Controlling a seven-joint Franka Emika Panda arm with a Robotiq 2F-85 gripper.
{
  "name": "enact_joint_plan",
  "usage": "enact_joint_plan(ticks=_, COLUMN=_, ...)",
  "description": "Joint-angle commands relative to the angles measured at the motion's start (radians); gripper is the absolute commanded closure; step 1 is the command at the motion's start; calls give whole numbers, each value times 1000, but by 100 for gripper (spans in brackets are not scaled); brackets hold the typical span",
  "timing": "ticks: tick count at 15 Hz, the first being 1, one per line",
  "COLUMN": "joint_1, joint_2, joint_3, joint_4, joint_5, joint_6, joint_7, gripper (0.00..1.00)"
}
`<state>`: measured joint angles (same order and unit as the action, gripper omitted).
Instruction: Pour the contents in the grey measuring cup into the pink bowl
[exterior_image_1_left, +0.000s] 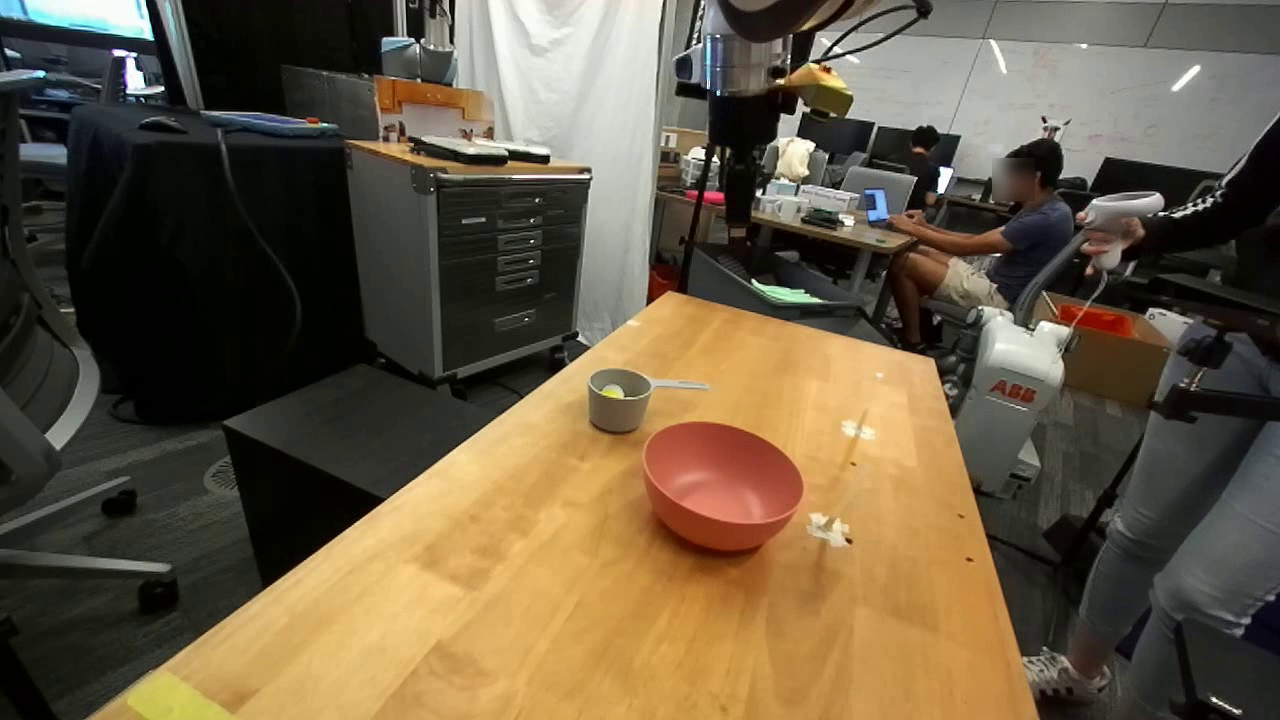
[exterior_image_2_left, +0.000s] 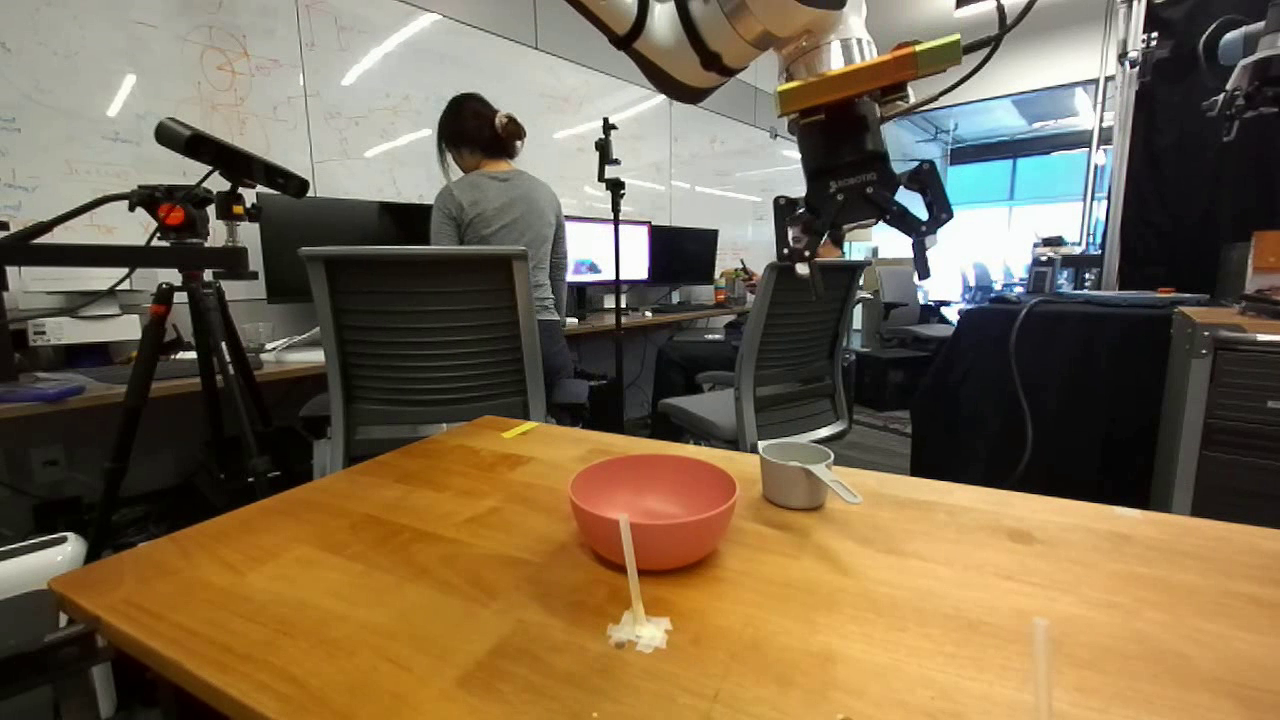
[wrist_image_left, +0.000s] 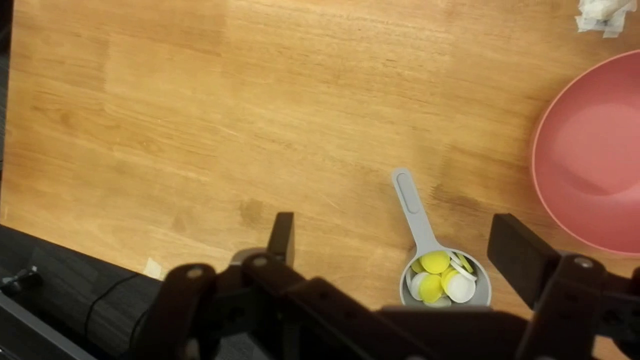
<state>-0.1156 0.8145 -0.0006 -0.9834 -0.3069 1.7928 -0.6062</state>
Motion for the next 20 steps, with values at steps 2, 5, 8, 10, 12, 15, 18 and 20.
enact_joint_plan(ticks=2, joint_1=13, joint_2=37, joint_3=4, joint_4=31, joint_5=20, joint_6=-11, joint_7=-69, gripper=0)
enact_joint_plan(ticks=5, joint_1=25, joint_2=63, joint_3=2, joint_4=26, joint_5=11, joint_6=-12, joint_7=-93, gripper=0)
enact_joint_plan(ticks=8, joint_1=35, joint_2=90, joint_3=0, joint_4=22, joint_5=3, joint_6=-10, joint_7=-123, gripper=0)
enact_joint_plan(ticks=10, joint_1=39, joint_2=108, joint_3=0, joint_4=25, joint_5=4, joint_6=-11, joint_7=-141, gripper=0)
enact_joint_plan(ticks=12, joint_1=40, joint_2=121, joint_3=-3, joint_4=18, joint_5=1, joint_6=-3, joint_7=-152, gripper=0)
enact_joint_plan(ticks=15, joint_1=38, joint_2=137, joint_3=-8, joint_4=11, joint_5=-3, joint_6=3, joint_7=-171, gripper=0)
enact_joint_plan(ticks=18, joint_1=37, joint_2=152, joint_3=-12, joint_4=3, joint_5=-7, joint_6=15, joint_7=-179, gripper=0)
enact_joint_plan(ticks=20, joint_1=39, joint_2=167, joint_3=-14, joint_4=7, joint_5=-11, joint_6=18, joint_7=-188, gripper=0)
